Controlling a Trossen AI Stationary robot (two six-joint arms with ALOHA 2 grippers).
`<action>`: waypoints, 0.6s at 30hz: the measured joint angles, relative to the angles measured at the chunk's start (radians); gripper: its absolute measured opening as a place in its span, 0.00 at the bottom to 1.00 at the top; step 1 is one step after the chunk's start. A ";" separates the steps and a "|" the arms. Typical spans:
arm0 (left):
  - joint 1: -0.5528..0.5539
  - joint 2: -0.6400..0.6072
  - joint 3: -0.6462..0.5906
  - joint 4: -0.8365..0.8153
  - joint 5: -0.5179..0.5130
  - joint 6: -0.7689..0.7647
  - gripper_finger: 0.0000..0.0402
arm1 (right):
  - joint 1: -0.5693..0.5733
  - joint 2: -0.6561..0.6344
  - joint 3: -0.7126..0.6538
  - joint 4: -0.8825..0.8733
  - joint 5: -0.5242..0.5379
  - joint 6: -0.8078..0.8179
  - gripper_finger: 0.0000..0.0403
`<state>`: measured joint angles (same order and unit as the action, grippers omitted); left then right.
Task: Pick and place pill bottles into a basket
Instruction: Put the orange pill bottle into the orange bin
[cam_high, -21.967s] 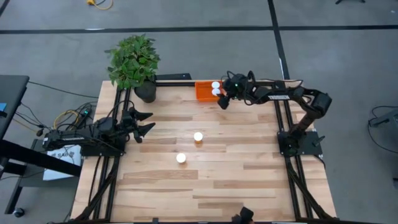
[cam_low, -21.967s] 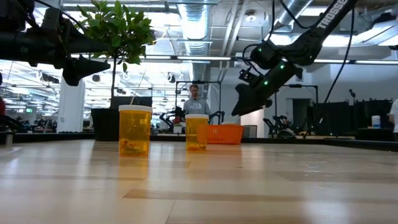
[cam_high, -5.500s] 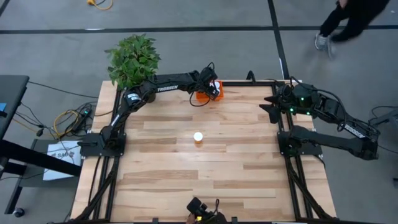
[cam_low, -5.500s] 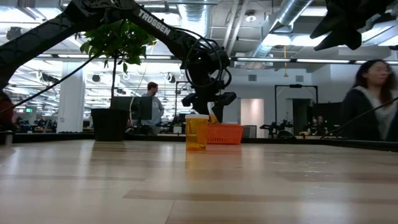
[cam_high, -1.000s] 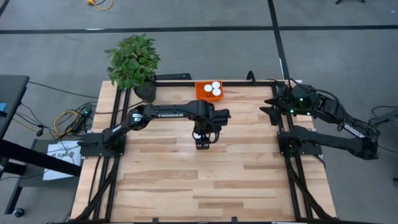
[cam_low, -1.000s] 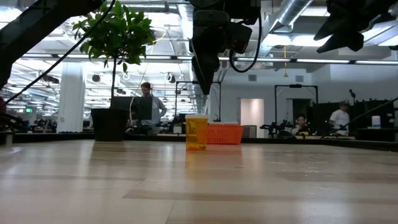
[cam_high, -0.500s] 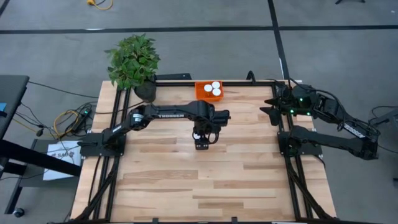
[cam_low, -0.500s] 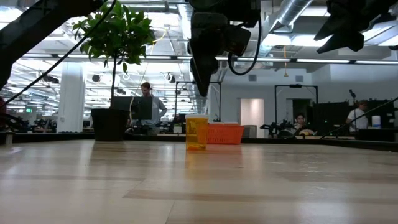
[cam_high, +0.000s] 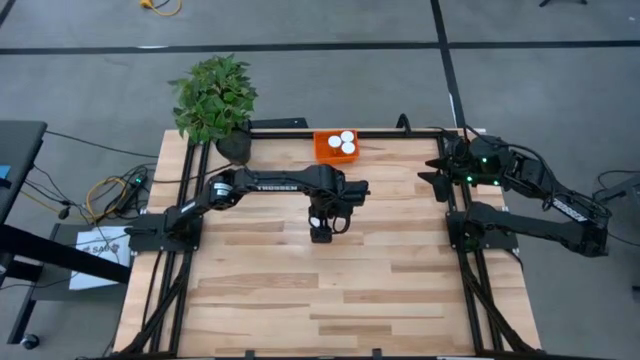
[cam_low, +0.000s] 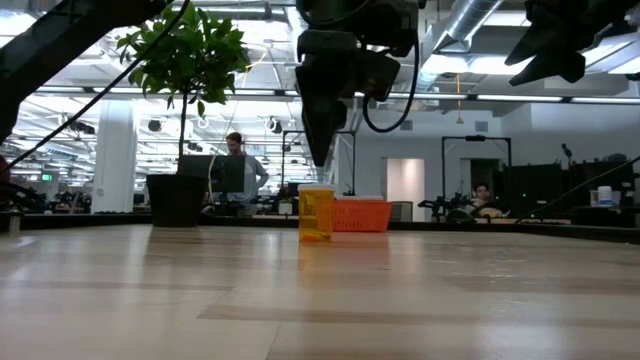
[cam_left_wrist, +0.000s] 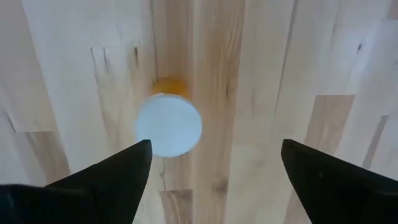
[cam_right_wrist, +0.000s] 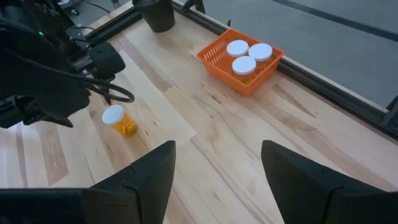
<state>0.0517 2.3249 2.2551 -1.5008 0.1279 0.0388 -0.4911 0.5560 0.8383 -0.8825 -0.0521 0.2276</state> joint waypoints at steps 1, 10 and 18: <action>0.000 0.000 0.000 0.001 -0.001 0.008 0.87 | 0.000 0.000 0.000 0.000 0.000 0.000 0.58; 0.016 0.000 0.000 0.042 -0.001 0.071 0.87 | 0.000 0.000 0.000 0.000 0.000 0.000 0.58; 0.014 0.000 0.000 0.055 -0.036 0.052 0.87 | 0.000 0.000 0.000 0.000 0.000 0.001 0.58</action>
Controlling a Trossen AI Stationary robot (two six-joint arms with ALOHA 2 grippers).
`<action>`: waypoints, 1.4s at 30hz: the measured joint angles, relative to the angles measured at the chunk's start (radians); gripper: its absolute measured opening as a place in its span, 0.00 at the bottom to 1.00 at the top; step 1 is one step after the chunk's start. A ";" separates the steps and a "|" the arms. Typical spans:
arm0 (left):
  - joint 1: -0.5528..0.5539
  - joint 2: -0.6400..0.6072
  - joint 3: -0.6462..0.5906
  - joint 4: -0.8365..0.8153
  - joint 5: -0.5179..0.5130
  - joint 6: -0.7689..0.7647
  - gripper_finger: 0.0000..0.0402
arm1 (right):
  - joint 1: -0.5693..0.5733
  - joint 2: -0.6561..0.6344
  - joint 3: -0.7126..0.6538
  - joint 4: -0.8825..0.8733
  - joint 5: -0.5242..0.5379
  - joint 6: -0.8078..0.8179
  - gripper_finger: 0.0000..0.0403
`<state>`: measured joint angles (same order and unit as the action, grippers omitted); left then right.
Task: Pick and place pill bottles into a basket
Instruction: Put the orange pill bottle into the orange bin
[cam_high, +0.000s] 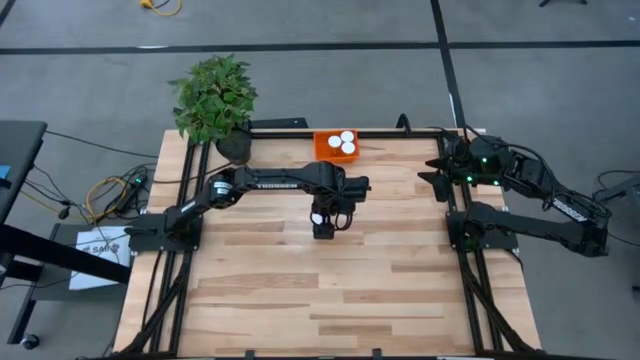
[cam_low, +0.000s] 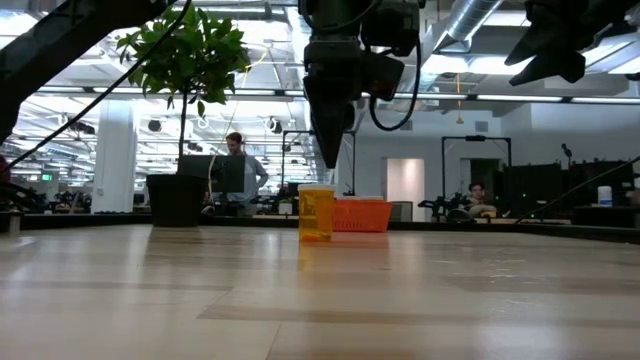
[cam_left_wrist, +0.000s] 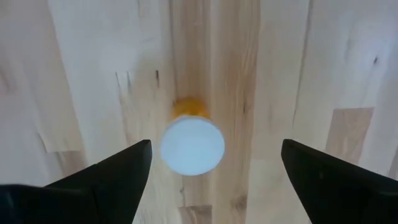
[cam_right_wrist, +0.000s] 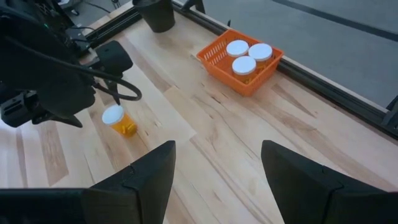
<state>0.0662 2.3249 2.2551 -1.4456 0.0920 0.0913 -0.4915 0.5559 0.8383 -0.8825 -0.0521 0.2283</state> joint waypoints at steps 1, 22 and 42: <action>-0.001 0.000 0.000 0.000 -0.003 -0.007 0.87 | 0.000 0.000 0.000 0.000 0.000 0.000 0.58; -0.101 -0.178 -0.116 -0.123 -0.288 -0.329 0.87 | 0.000 0.000 0.000 0.001 0.000 0.000 0.58; -0.066 -0.425 -0.621 0.474 -0.182 -0.247 0.87 | 0.000 0.000 0.000 0.006 0.000 0.007 0.58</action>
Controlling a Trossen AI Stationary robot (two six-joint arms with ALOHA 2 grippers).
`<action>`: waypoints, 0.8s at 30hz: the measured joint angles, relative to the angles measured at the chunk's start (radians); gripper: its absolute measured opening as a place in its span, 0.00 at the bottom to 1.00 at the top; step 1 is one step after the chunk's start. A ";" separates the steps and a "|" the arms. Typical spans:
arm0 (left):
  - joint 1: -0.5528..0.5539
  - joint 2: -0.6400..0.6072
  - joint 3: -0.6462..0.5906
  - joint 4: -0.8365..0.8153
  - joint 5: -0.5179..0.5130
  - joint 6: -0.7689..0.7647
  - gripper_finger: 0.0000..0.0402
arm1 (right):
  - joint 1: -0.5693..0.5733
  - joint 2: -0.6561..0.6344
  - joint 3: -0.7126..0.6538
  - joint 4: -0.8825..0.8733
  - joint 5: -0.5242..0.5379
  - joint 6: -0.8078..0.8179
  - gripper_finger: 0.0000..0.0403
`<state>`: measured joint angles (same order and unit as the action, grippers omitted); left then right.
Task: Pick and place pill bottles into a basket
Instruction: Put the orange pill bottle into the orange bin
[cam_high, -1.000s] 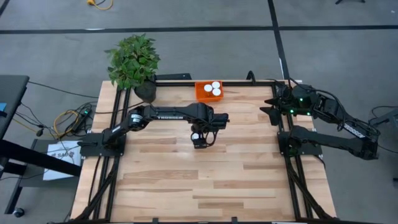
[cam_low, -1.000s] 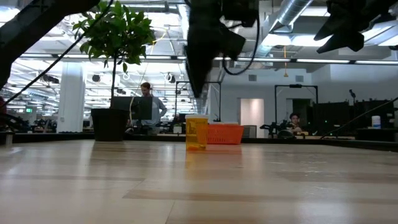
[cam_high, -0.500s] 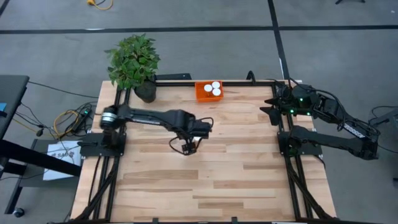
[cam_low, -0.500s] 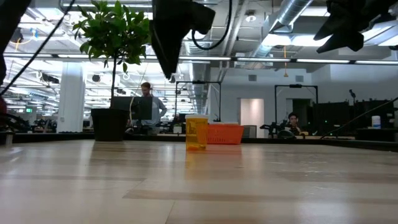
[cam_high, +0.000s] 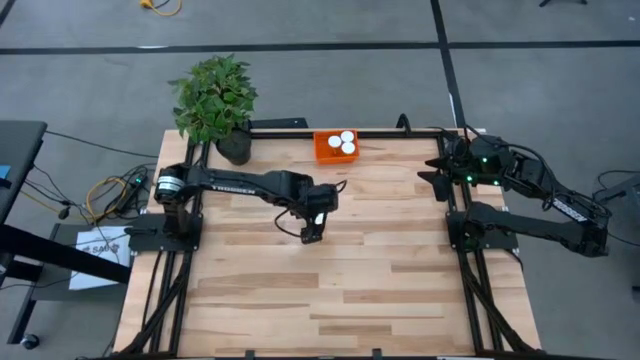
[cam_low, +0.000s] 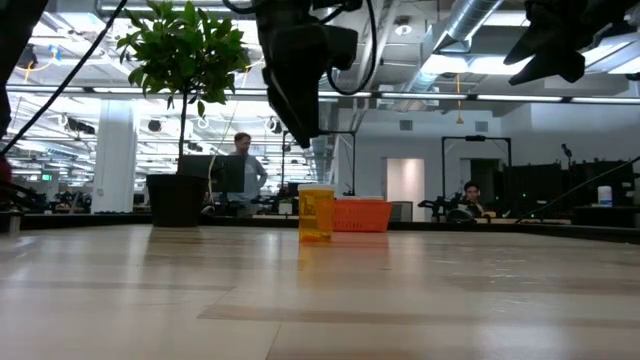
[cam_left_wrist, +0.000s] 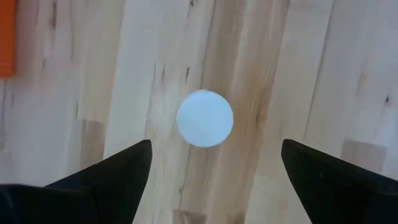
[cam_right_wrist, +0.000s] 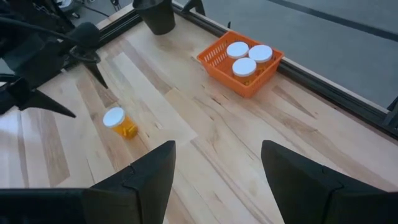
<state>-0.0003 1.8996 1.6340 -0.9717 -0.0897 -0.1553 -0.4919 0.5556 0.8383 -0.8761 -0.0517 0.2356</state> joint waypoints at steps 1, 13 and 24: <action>0.005 0.000 -0.002 0.002 0.011 0.012 0.87 | 0.000 0.000 0.000 0.000 0.000 0.000 0.58; 0.031 0.071 0.003 0.090 0.123 0.067 0.87 | -0.002 0.000 0.000 0.000 0.001 0.003 0.58; 0.030 0.102 0.005 0.099 0.132 0.092 0.87 | -0.004 0.000 0.000 -0.006 0.000 0.002 0.58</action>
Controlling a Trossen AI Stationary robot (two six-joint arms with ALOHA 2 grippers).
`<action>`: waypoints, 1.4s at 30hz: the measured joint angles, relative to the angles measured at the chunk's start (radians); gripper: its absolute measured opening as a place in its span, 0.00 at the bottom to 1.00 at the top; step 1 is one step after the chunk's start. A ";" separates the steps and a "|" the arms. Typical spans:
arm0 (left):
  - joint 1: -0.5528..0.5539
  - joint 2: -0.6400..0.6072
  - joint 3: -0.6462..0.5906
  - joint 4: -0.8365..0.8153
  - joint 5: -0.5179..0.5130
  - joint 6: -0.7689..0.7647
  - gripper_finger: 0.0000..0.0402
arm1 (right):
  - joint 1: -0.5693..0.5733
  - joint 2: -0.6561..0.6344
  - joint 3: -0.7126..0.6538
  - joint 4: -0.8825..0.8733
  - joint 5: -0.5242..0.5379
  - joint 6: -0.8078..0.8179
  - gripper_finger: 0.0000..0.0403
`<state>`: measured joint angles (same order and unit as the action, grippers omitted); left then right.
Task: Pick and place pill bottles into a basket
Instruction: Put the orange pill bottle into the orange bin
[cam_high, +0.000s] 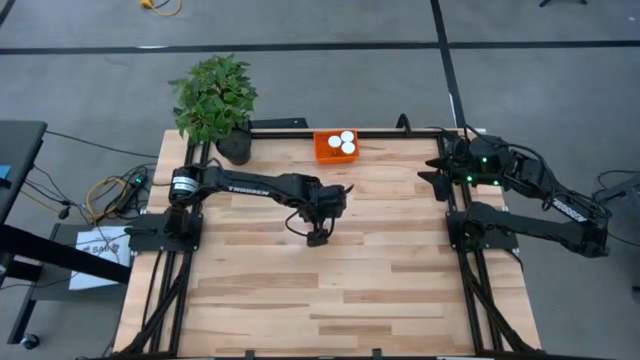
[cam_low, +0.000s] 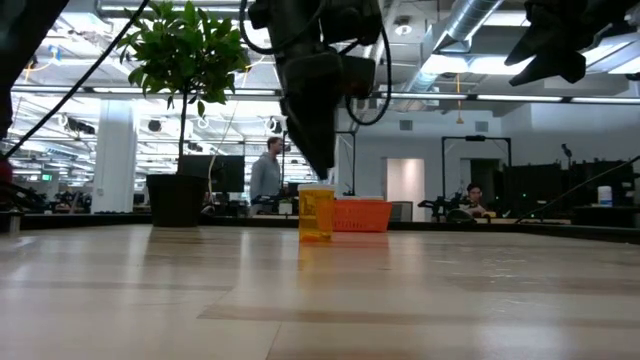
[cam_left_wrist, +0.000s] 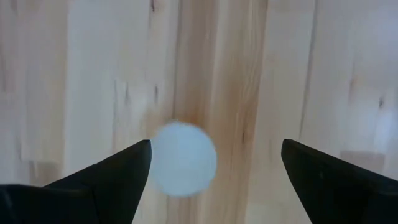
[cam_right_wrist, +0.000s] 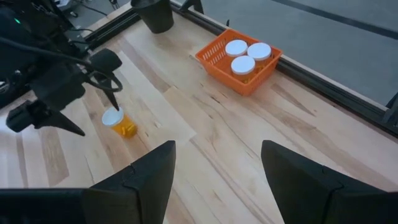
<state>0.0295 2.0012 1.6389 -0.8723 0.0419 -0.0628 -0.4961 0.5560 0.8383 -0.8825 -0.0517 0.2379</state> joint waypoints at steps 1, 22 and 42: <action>0.000 0.000 -0.001 -0.009 0.001 0.004 0.87 | 0.000 0.000 0.000 0.000 0.000 0.000 0.58; 0.023 -0.002 -0.008 -0.019 -0.039 0.071 0.87 | 0.000 0.000 0.000 0.000 0.000 0.000 0.58; 0.056 0.044 -0.008 -0.009 0.025 0.126 0.87 | -0.004 0.000 0.000 0.000 0.000 0.006 0.58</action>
<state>0.0853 2.0453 1.6306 -0.8814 0.0669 0.0633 -0.4999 0.5560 0.8383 -0.8822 -0.0521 0.2436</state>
